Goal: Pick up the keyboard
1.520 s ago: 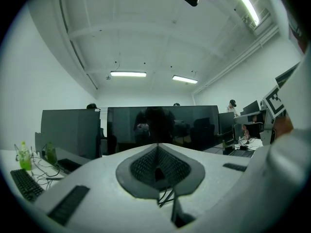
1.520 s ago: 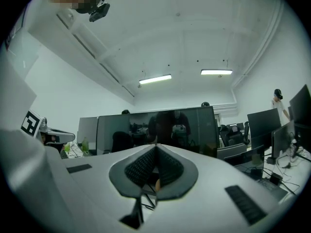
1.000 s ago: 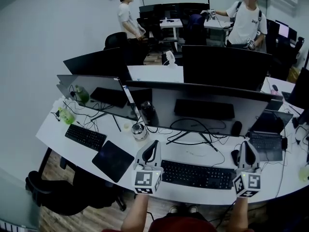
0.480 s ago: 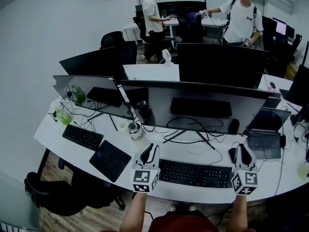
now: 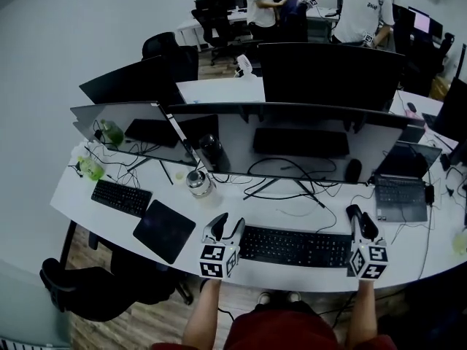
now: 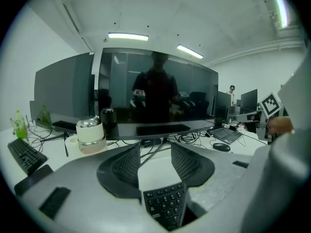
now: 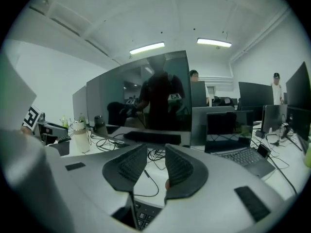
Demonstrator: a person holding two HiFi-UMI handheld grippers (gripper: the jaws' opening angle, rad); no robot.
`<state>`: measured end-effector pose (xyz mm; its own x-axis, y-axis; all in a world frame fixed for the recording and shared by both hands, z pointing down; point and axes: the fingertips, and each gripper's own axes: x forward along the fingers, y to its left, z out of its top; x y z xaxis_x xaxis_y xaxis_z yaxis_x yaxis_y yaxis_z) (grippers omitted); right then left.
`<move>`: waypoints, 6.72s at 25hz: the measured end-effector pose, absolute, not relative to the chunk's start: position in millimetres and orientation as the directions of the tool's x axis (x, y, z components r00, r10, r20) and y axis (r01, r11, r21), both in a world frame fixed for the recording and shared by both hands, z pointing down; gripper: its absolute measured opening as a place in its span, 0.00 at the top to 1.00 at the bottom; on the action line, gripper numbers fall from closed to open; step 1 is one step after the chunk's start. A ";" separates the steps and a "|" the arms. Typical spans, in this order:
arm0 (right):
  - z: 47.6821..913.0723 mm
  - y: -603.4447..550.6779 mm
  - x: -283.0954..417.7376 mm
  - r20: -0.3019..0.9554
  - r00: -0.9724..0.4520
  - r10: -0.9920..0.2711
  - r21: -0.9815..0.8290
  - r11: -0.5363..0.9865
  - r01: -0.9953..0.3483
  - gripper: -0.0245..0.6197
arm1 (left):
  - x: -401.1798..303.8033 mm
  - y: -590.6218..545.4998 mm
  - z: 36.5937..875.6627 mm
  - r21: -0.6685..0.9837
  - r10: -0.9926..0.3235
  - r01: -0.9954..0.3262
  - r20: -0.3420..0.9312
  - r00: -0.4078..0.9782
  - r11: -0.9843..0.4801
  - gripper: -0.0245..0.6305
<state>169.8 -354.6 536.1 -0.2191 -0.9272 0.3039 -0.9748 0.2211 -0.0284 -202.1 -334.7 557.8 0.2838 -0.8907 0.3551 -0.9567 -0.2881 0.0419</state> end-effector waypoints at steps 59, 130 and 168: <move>734.0 -301.2 179.0 0.741 -0.356 -0.569 -0.321 0.166 -0.933 0.47 | -187.8 -299.0 736.8 0.303 -0.585 -0.917 0.705 0.400 -0.261 0.47; 276.6 -307.1 188.8 -0.373 -0.292 -0.881 -0.118 0.357 -0.926 0.57 | -184.6 -296.7 281.3 -0.037 -0.909 -0.954 -0.294 0.296 -0.298 0.47; 265.0 -300.2 187.3 -0.418 -0.296 -0.859 -0.099 0.367 -0.925 0.57 | -190.5 -290.3 272.1 -0.018 -0.899 -0.959 -0.343 0.272 -0.283 0.47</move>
